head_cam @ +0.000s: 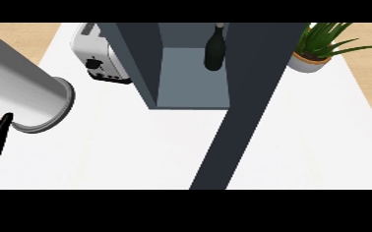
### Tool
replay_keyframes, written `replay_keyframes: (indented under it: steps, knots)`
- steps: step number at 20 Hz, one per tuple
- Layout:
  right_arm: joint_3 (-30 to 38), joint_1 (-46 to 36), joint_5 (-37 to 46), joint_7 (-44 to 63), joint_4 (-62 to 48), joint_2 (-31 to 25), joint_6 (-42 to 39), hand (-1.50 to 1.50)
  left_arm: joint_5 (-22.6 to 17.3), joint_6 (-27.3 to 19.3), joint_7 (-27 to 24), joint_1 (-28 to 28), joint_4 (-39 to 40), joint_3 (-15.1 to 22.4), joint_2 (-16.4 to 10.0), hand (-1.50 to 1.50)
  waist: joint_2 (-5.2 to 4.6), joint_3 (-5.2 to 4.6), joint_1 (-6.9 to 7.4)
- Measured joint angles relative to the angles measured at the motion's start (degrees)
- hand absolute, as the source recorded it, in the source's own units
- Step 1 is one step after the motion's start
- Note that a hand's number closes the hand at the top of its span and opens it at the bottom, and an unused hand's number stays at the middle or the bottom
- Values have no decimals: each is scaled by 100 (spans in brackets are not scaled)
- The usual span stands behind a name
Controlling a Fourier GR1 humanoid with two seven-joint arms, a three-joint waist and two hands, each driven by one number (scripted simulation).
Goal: Pick up the wine, place it into the cabinet and close the cabinet
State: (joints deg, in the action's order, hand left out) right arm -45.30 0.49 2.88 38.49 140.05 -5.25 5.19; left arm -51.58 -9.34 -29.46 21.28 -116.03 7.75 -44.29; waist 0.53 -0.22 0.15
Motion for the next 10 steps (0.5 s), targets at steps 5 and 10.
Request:
replay_keyframes:
  steps: [5, 10]
  knots:
    - [-426, -854, 531, 122, -275, -68, 736, 150, -158, 230, 118, -67, 90, -144, 25, -150, -9, -2, 37]
    - [-543, -1700, 509, 362, -396, -376, 1351, 150, -234, 382, 255, -167, 98, -177, 99, -150, -32, -1, 96]
